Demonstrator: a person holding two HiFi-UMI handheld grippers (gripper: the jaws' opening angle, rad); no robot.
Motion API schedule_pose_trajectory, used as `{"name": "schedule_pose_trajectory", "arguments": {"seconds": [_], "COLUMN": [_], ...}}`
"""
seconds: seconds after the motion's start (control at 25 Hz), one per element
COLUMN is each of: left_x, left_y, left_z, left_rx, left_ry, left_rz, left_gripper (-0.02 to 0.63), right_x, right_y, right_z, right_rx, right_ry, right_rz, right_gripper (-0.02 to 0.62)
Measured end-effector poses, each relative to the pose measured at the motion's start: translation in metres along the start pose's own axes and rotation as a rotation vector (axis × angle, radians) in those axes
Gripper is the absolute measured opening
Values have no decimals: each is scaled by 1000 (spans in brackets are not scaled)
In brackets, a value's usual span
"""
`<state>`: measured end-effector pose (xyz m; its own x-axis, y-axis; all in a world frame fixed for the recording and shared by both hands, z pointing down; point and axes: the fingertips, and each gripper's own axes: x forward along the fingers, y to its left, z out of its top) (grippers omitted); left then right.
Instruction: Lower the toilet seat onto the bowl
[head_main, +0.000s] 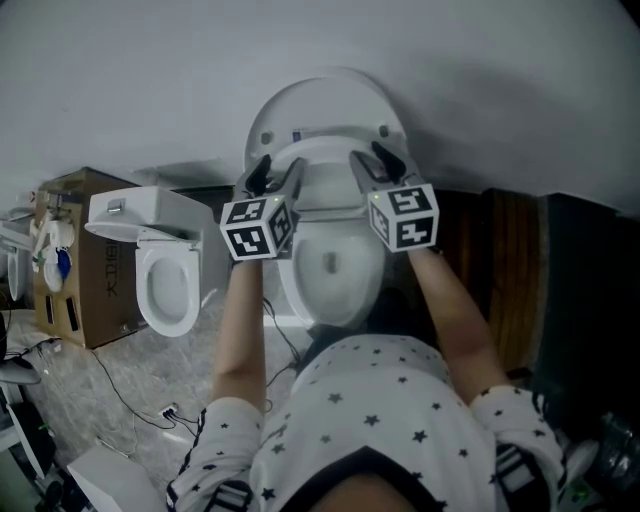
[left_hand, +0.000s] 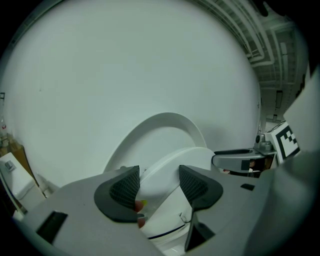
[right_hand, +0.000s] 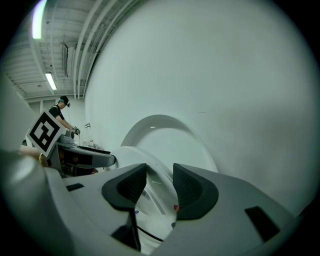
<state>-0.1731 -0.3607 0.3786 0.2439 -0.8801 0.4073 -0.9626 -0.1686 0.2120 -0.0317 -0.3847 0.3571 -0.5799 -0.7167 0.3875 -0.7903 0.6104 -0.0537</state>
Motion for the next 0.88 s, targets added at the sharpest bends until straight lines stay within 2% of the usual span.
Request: {"name": "schedule_pose_trajectory", "arguments": {"seconds": [0.88], "left_x": [-35], "left_y": [-12], "left_z": [-18], "left_rx": [14], "left_ry": [5], "left_rz": [-11], "left_gripper": [255], "right_x": [-33], "right_y": [23], "right_z": [-13], "right_rx": [-23], "right_ry": [8], "right_rz": [-7], "right_gripper": [176]}}
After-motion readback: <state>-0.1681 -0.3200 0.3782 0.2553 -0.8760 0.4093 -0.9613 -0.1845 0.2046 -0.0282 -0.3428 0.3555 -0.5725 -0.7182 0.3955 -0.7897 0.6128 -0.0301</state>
